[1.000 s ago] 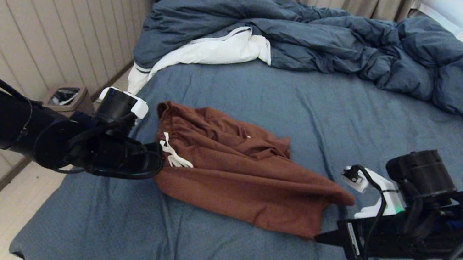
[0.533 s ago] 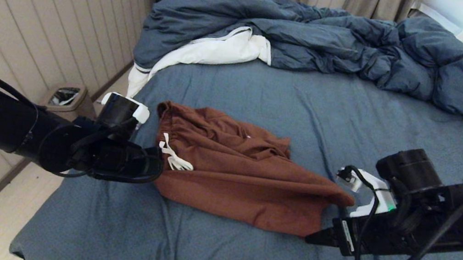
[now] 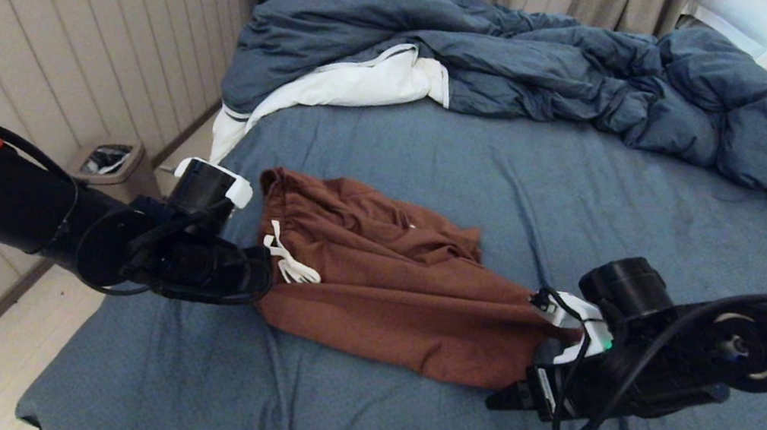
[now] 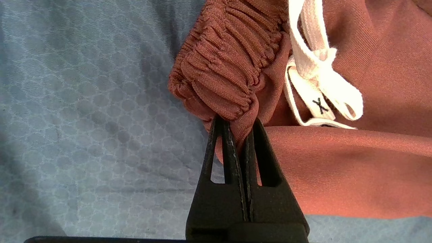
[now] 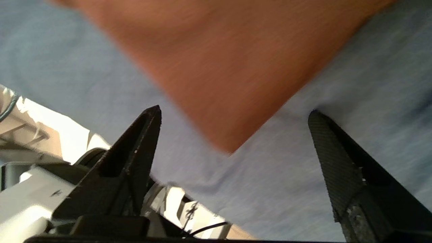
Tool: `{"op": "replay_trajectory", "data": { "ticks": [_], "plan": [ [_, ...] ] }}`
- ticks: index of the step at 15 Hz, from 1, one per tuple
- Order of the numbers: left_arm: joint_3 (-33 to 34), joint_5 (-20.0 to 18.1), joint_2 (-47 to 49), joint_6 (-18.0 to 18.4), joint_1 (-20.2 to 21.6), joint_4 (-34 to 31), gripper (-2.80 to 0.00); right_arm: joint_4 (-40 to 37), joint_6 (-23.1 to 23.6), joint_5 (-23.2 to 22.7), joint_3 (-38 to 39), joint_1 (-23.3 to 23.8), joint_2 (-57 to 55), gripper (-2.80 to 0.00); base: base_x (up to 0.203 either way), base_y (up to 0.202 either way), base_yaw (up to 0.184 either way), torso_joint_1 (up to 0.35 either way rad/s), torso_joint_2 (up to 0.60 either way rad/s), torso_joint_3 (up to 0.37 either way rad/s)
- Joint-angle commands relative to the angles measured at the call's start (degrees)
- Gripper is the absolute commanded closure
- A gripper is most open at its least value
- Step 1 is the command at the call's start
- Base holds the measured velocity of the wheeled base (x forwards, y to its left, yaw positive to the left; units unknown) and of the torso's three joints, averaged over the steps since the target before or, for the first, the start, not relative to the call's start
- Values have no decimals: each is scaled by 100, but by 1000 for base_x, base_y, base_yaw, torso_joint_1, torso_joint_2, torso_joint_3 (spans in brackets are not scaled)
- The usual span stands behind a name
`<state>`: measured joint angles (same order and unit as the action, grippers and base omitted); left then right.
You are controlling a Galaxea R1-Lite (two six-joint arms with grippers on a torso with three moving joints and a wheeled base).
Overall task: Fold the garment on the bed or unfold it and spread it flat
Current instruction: Fold the brown shorts
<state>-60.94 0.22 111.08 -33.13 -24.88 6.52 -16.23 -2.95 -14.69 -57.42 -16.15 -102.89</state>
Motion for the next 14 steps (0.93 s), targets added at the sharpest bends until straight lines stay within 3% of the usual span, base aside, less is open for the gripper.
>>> {"op": "replay_trajectory", "data": {
  "ticks": [1, 14],
  "plan": [
    [-14, 4, 36, -18, 1, 7, 0, -11, 5, 68, -145, 67, -221, -280, 0, 0, 0, 0, 0, 0],
    [-60, 13, 19, -106, 1, 16, 0, -39, -4, 292, -623, 23, -453, -280, 0, 0, 0, 0, 0, 0]
  ]
}}
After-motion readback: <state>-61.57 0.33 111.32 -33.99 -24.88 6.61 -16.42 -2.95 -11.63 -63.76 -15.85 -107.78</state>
